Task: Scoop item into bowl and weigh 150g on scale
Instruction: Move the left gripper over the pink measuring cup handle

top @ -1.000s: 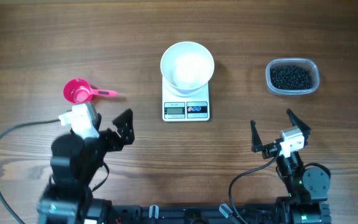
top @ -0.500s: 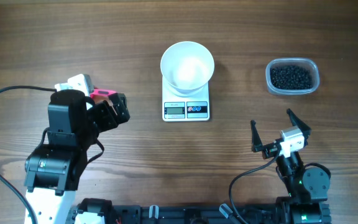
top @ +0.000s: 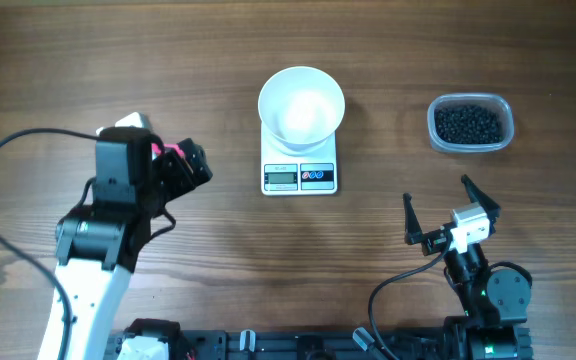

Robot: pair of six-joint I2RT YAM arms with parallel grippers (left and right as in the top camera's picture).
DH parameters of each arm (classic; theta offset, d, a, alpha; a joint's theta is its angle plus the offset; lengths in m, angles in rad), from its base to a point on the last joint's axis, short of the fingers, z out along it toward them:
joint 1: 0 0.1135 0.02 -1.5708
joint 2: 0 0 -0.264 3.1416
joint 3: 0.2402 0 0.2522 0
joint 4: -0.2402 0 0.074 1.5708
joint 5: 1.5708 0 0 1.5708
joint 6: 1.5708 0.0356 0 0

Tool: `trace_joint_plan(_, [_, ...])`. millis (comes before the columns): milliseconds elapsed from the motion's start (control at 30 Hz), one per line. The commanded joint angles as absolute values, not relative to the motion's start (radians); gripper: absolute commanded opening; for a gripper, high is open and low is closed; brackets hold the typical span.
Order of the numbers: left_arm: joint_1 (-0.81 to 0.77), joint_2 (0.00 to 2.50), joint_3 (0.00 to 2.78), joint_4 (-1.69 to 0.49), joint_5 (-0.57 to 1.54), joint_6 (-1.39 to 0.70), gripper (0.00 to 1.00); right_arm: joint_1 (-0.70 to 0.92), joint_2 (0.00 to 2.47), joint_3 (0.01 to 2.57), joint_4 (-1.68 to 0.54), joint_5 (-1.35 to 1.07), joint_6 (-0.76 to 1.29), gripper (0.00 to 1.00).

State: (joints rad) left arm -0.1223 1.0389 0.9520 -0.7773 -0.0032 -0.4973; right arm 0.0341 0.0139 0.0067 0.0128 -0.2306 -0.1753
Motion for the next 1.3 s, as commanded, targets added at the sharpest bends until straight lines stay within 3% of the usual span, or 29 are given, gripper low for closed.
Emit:
trace_joint_plan(0, [-0.120,1.112,0.969,-0.729,-0.020,-0.533,1.00,0.037,0.010,0.005,0.016,-0.216,-0.157,1.00])
trace_joint_plan(367, [-0.120,1.172,0.969,-0.663,-0.023,-0.533,1.00,0.037,0.010,0.005,0.016,-0.216,-0.157,1.00])
trace_joint_plan(633, [-0.120,1.188,0.969,-0.715,-0.178,-0.891,1.00,0.037,0.010,0.005,0.016,-0.216,-0.157,1.00])
trace_joint_plan(833, [-0.120,1.333,0.972,-0.701,-0.222,-1.164,1.00,0.037,0.010,0.005,0.016,-0.216,-0.157,1.00])
trace_joint_plan(1167, [-0.120,1.356,0.973,-0.594,-0.187,-1.169,0.99,0.037,0.010,0.005,0.016,-0.216,-0.157,1.00])
trace_joint_plan(1267, [-0.119,1.376,1.055,-0.671,-0.208,-1.247,0.96,0.037,0.010,0.005,0.016,-0.216,-0.157,1.00])
